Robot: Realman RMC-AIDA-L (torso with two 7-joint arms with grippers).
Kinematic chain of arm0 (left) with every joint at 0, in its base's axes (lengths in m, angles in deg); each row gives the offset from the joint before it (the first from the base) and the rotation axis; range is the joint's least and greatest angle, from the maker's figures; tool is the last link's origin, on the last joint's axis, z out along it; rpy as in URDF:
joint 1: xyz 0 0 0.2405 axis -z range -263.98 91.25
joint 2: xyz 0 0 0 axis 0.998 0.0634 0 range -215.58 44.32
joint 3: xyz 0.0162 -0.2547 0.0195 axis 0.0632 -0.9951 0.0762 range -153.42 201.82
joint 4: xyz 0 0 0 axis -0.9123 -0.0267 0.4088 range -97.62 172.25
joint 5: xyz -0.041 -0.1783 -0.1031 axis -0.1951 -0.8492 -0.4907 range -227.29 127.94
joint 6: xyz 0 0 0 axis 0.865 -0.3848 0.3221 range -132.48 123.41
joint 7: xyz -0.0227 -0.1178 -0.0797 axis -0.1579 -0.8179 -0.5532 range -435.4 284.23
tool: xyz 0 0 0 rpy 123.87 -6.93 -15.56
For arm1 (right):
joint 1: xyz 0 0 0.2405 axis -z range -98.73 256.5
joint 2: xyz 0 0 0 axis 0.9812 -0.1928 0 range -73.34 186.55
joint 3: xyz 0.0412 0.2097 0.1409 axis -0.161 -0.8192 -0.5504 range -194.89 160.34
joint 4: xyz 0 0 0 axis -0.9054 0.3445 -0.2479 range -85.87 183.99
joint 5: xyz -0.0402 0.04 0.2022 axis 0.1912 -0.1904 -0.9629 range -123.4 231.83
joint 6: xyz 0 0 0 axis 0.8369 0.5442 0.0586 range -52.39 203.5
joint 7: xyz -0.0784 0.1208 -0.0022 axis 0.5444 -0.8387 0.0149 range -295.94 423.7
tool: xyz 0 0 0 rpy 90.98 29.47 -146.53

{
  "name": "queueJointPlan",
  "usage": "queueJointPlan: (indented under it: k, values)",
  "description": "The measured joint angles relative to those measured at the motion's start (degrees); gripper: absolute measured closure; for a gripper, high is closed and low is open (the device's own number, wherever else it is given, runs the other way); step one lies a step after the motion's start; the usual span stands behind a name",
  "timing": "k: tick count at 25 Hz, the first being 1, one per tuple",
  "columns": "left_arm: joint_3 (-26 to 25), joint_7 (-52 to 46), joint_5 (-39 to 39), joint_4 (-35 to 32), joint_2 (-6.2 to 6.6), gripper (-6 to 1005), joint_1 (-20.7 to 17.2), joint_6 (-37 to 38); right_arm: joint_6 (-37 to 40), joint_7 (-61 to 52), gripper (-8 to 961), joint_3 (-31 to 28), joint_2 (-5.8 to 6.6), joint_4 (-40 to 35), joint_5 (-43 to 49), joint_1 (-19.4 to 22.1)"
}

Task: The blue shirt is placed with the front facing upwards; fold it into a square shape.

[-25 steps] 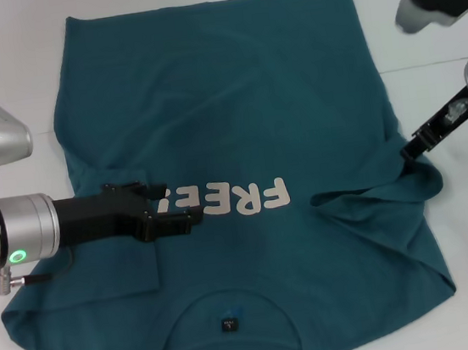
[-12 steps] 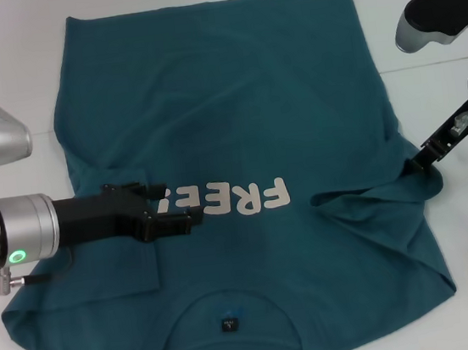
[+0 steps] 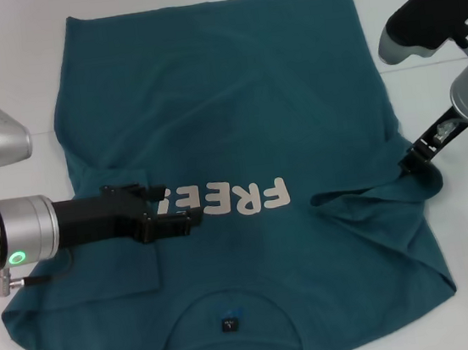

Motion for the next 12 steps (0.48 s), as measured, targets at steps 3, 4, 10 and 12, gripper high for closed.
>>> queueJointPlan:
  k: [3, 4, 10, 12]
  values:
    - [0.0, 0.0, 0.0, 0.0, -0.06, 152, 0.0, 0.0, -1.2, -1.0, 442, 2.0, 0.29, 1.4, 0.0, -0.3]
    - [0.0, 0.0, 0.0, 0.0, -0.07, 152, 0.0, 0.0, -1.7, -1.1, 444, 2.4, 0.32, 2.2, 0.0, -0.5]
    - [0.0, 0.1, 0.0, 0.0, -0.15, 152, 0.0, 0.0, -3.5, -3.0, 487, 5.5, 0.48, 3.9, 0.1, -1.0]
    - [0.0, 0.1, 0.0, 0.0, -0.17, 152, -0.1, 0.0, -3.4, -3.1, 546, 5.7, 0.57, 3.5, 0.1, -1.0]
